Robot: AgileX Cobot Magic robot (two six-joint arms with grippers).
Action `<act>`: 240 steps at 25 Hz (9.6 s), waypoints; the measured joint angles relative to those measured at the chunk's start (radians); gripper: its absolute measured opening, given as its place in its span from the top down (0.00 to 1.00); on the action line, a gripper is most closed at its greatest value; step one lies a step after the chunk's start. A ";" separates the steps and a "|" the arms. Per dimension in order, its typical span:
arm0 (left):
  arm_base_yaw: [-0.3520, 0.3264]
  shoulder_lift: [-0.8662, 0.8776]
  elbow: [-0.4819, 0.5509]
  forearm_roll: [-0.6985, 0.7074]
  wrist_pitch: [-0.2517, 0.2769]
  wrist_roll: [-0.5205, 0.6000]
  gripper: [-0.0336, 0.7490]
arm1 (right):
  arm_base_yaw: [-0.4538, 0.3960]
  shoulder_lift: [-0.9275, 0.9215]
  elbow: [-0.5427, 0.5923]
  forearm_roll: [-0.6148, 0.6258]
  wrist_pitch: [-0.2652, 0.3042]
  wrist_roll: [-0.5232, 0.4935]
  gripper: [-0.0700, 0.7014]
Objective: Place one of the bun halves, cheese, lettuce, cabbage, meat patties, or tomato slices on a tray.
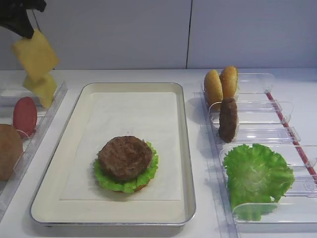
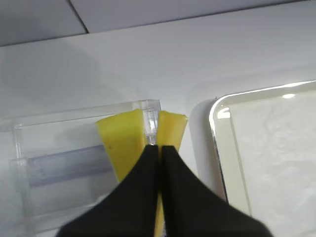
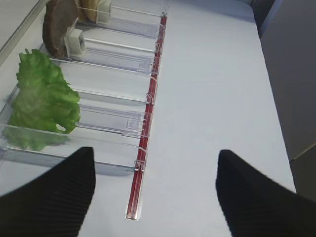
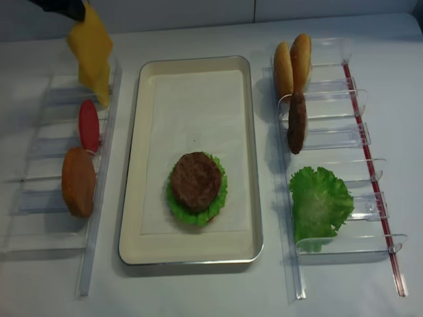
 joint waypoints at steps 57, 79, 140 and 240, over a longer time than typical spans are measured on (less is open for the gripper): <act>-0.406 -0.532 1.194 -1.364 -0.620 0.563 0.95 | 0.000 0.000 0.000 0.000 -0.004 0.005 0.23; -0.406 -0.530 1.231 -1.089 -0.734 0.413 0.95 | 0.000 0.000 0.000 0.000 -0.004 0.005 0.23; -0.332 -0.448 0.961 -0.824 -0.624 0.819 0.08 | 0.000 0.000 0.000 0.000 -0.004 0.004 0.23; -0.065 -1.921 1.406 0.220 0.033 -0.244 0.21 | 0.000 0.000 0.000 -0.002 -0.004 0.000 0.23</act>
